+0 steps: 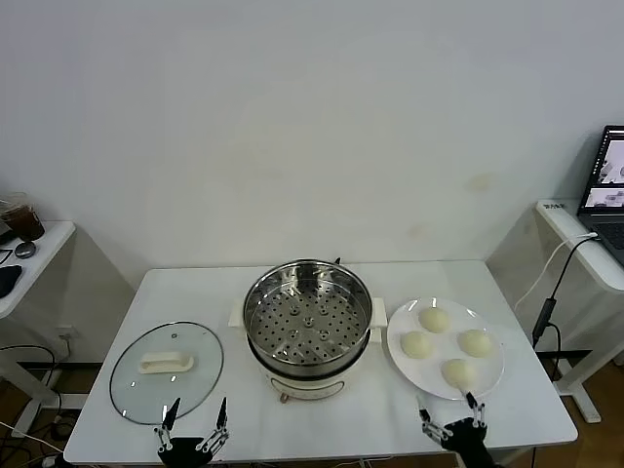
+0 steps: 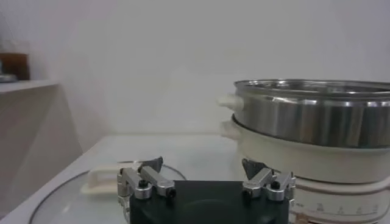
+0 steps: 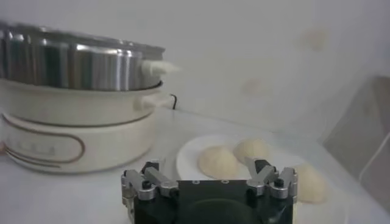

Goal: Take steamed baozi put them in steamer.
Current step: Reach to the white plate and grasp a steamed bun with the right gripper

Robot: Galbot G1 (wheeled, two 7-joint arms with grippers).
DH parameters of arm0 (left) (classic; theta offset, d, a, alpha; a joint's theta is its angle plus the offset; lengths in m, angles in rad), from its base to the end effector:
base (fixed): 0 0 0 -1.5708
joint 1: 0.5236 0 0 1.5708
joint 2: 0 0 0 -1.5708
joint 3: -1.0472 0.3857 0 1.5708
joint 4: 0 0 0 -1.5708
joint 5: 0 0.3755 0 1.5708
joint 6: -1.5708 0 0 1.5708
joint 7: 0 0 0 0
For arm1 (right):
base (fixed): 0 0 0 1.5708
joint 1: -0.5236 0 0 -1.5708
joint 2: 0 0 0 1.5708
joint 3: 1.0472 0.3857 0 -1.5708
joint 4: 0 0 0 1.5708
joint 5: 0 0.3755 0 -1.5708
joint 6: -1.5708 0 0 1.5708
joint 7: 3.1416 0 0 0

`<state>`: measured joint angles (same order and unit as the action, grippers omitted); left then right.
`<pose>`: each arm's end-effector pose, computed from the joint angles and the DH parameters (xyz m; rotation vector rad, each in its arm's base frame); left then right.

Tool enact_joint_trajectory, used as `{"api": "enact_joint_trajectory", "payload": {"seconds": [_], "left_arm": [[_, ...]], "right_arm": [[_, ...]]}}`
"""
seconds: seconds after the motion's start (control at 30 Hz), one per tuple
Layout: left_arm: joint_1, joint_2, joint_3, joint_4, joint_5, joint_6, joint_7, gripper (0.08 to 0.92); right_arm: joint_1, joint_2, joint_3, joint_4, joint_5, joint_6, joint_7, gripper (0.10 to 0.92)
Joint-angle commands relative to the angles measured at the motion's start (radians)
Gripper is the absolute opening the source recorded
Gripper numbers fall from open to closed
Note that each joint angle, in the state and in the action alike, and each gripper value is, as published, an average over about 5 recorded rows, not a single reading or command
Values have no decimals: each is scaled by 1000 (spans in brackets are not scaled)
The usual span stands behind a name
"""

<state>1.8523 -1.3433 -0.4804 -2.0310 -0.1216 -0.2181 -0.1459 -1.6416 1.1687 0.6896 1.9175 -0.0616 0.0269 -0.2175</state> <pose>0.0768 0.0352 -0.3924 -0.0081 -3.0034 -0.0487 0.1683 -0.1547 -0.3729 0.3775 -2.8019 0.6805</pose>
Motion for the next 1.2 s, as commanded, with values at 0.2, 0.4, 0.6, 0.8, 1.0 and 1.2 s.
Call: {"api": "enact_joint_trajectory", "payload": {"seconds": [0.2,0.4,0.6,0.8,1.0,1.2], "left_arm": [[-35,2,-3,9,54,-34,1,823],[-36,-7,-8,5,73,-41,1,823],[-36,-18,-13,9,84,-50,-2,823],[-39,-26,-22,9,92,-52,-5,823],[-41,-35,-33,13,96,-53,-7,823],[-48,-46,-26,19,108,-52,-6,823]], "right_arm": [[310,-430,-8,-130,-269,-128,-296,823],[540,-576,-134,-247,-326,-100,-446,823],[850,-628,-402,-401,-288,-120,-625,823],[1156,-572,-704,-568,-242,-129,-768,823],[1348,-493,-928,-717,-220,-135,-893,823],[1428,-441,-1047,-798,-227,-129,-927,823]]}}
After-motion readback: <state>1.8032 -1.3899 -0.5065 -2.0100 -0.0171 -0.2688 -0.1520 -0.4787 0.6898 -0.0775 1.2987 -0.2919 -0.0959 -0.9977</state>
